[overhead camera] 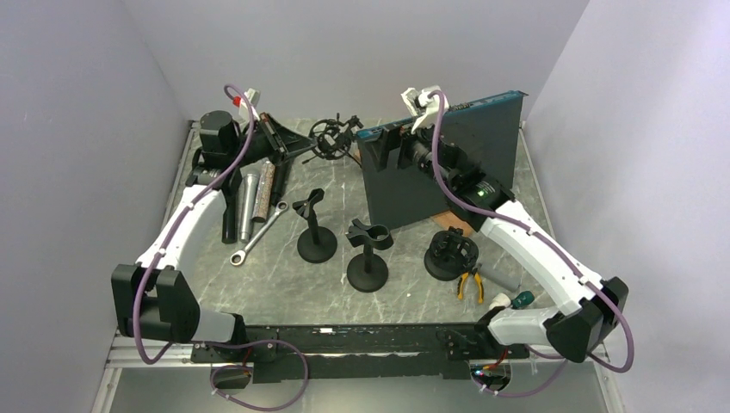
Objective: Remove the microphone from the stand
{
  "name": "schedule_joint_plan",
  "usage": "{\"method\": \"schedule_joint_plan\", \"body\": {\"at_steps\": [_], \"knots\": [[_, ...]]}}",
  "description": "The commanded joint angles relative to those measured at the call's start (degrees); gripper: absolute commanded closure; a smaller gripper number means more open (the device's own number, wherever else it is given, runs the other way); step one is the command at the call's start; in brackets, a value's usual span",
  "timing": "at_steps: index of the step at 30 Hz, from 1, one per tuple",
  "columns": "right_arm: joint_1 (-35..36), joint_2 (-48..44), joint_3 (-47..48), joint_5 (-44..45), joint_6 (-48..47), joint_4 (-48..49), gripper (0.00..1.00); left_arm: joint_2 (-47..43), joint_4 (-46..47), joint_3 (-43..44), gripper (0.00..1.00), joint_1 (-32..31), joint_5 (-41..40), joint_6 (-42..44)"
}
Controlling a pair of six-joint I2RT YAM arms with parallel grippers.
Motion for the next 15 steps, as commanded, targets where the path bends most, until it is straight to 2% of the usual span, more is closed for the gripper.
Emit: {"method": "schedule_joint_plan", "body": {"at_steps": [1,3,8,11,15], "knots": [[-0.2,2.7,5.2,-5.4,0.2,0.3,0.00,-4.0,-1.3,3.5,1.00,0.0,1.1,-3.2],[0.1,5.2,7.7,-8.4,-1.4,-1.8,0.00,-4.0,0.5,1.6,1.00,0.3,1.9,-11.6],[0.5,10.1,11.9,-7.9,-3.7,-5.6,0.00,-4.9,15.4,-4.4,1.00,0.7,3.8,-30.9],[0.5,11.6,13.4,-8.3,-4.0,-6.5,0.00,-7.4,15.1,-5.9,1.00,1.1,2.5,-33.3],[0.6,11.9,12.8,-11.4,-3.5,-5.0,0.00,-12.1,1.0,-5.6,1.00,2.9,-0.3,-27.1]]}}
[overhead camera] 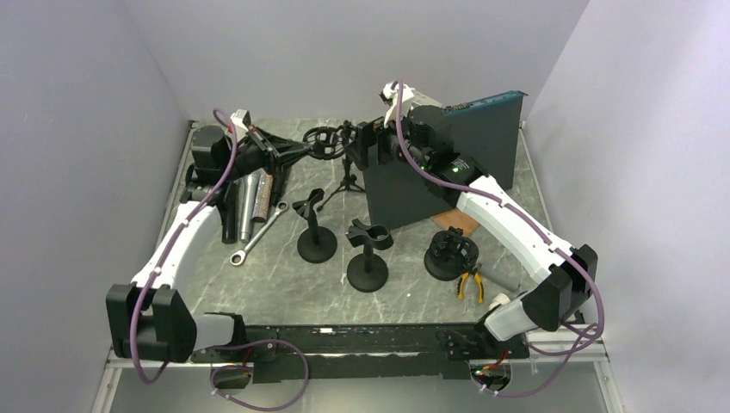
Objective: Remove the microphone from the stand
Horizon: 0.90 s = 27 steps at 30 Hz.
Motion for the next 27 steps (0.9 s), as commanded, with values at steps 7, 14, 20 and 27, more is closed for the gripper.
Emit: {"method": "schedule_joint_plan", "body": {"at_steps": [7,14,20,27], "knots": [[1.3,-0.1,1.9,-5.5,-0.4,1.2,0.00,-9.1,-17.7,3.0,1.00,5.5,-1.9,10.8],[2.2,-0.6,-0.6,-6.3,0.9,1.9,0.03,-7.9,-23.8,3.9,1.00,8.5,0.0,19.7],[2.2,-0.8,-3.1,-6.3,2.9,3.3,0.10,-7.0,-26.0,6.1,0.79,11.5,0.3,28.3],[2.1,-1.6,-3.3,-4.9,2.7,3.3,0.10,-5.5,-16.8,6.1,0.24,12.7,5.5,33.5]]}}
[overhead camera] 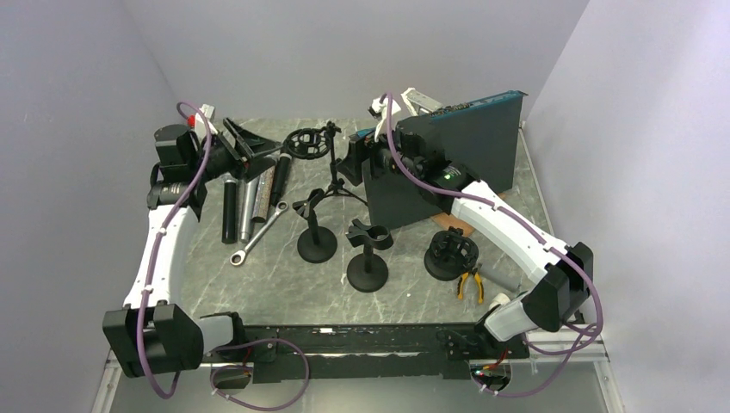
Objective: Remove the microphone from the stand
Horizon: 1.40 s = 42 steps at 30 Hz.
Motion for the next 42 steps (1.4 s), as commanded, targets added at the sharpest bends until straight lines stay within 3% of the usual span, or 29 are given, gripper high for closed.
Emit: {"method": "schedule_joint_plan", "body": {"at_steps": [1,5,10,13,14,16,18,20,22,28,31,42], "knots": [[0.0,-2.1,0.3,0.8,0.5,3.6,0.10,0.5,7.3,1.4,0.22,1.3,3.5,7.7],[-0.2,-3.9,-1.4,1.7,0.3,4.6,0.10,-2.9,9.7,-1.9,0.21,2.5,-4.0,16.6],[-1.2,-6.7,-3.9,2.2,0.4,6.2,0.09,-6.3,21.8,-13.4,0.20,2.4,-12.0,21.5],[-2.0,-7.9,-5.2,1.8,0.5,7.0,0.09,-4.3,42.6,-22.5,0.25,2.4,-9.8,19.2],[-2.2,-8.4,-5.7,1.8,0.5,7.2,0.09,-3.6,54.3,-26.0,0.28,2.0,-9.7,19.2],[-2.5,-9.2,-6.6,1.8,0.6,8.0,0.09,-2.6,70.4,-33.0,0.31,-1.0,-13.9,23.2],[-2.9,-10.1,-7.5,2.0,0.7,8.7,0.09,-0.1,77.6,-36.3,0.32,-5.1,-17.1,31.0],[-3.1,-11.2,-8.7,2.4,0.9,9.2,0.09,4.3,77.0,-34.4,0.28,-8.1,-14.8,35.9],[-3.4,-12.6,-10.0,2.9,1.1,9.8,0.09,11.1,82.4,-32.1,0.24,-9.2,-9.8,35.3],[-3.9,-16.2,-11.9,4.2,0.5,8.4,0.08,35.5,107.0,-22.4,0.30,-8.9,2.6,18.2],[-4.0,-17.5,-12.6,5.0,0.2,7.8,0.08,40.6,107.8,-17.6,0.34,-9.4,4.0,17.2],[-4.3,-18.8,-13.3,6.2,0.2,6.7,0.08,49.3,107.7,-7.9,0.28,-14.1,9.5,15.9]]}}
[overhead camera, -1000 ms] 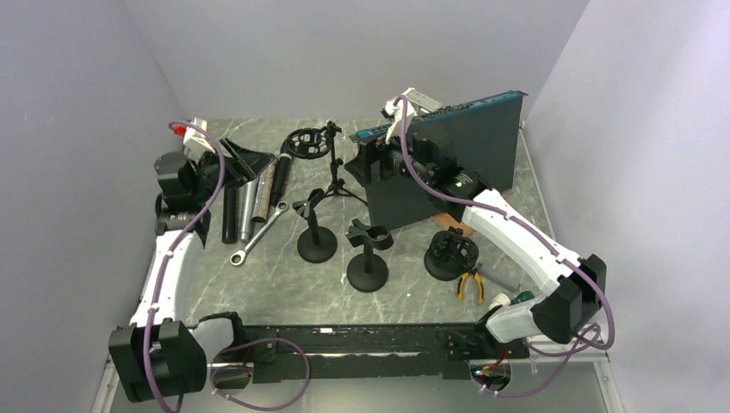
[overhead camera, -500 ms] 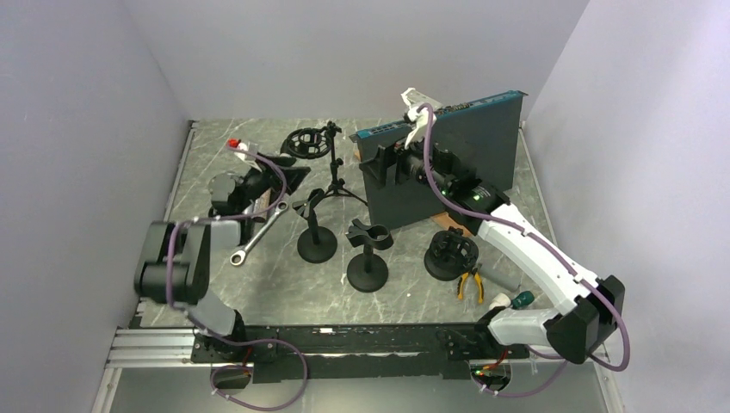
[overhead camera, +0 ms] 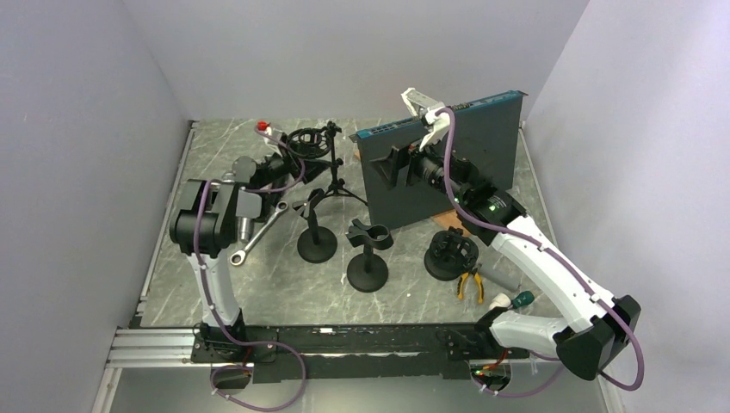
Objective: Remove the microphone from the stand
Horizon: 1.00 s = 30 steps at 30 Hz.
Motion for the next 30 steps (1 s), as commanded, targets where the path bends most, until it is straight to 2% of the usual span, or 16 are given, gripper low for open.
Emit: {"method": "schedule_joint_plan", "body": {"at_steps": [1,9,15,21,30], "knots": [[-0.2,-0.3,0.1,0.7,-0.1,1.2,0.08,2.5,9.8,2.1,0.28,-2.1,3.2,-1.2],[-0.2,0.4,1.0,-0.3,0.6,1.1,0.07,4.5,9.9,5.8,0.36,-2.9,-0.4,-1.7],[-0.3,0.0,0.4,0.0,0.8,1.4,0.07,3.4,8.2,5.8,0.44,-3.4,-5.3,1.0],[-0.3,0.2,0.7,-0.4,0.8,1.1,0.08,5.2,9.8,8.1,0.40,-5.2,-4.3,-1.0],[-0.3,-0.2,0.5,-0.5,1.0,0.6,0.07,5.3,9.8,8.9,0.41,-6.1,-6.0,-0.8]]}}
